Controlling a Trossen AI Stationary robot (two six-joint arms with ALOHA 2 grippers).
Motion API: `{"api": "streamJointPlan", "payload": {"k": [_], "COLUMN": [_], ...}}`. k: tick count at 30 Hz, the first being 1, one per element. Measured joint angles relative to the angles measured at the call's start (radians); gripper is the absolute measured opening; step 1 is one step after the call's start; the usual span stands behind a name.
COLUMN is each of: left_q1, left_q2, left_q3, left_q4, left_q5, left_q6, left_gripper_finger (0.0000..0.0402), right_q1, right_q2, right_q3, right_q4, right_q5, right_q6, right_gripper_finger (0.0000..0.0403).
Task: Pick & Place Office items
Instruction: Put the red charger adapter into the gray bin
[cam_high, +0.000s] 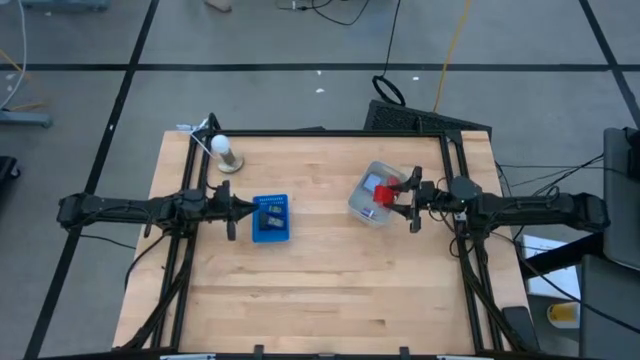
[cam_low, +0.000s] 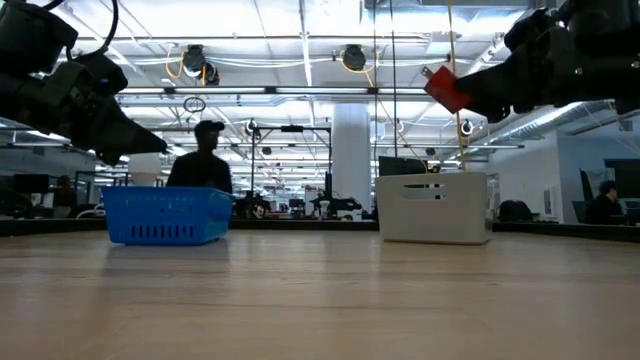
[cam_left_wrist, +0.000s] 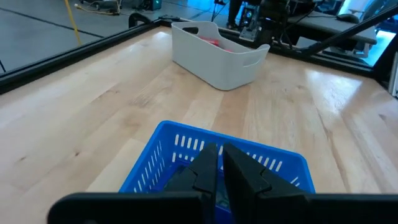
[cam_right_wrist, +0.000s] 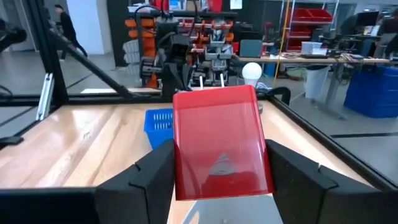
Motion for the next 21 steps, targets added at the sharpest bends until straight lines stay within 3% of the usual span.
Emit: {"api": "streamJointPlan", "payload": {"k": [4, 12, 21], "left_q1": [0.0, 0.0, 0.0], "left_q2": [0.0, 0.0, 0.0], "left_q3": [0.001, 0.001, 0.001], "left_q4": [-0.01, -0.004, -0.001], "left_q5": [0.003, 0.001, -0.001], "left_q6": [-0.008, -0.016, -0.017], "left_gripper_finger": [0.0026, 0.0026, 0.0026], "right_q1": [0.0, -0.019, -0.029], "right_q2": [0.0, -0.004, -0.005], "right_q3": [-0.012, -0.113, -0.106], "right_q4": [-0.003, 0.156, 0.129], "right_q5": [-0.001, 0.002, 0.001], "right_q6": [-0.001, 0.037, 0.053], "right_gripper_finger": [0.0203, 0.0203, 0.0203]}}
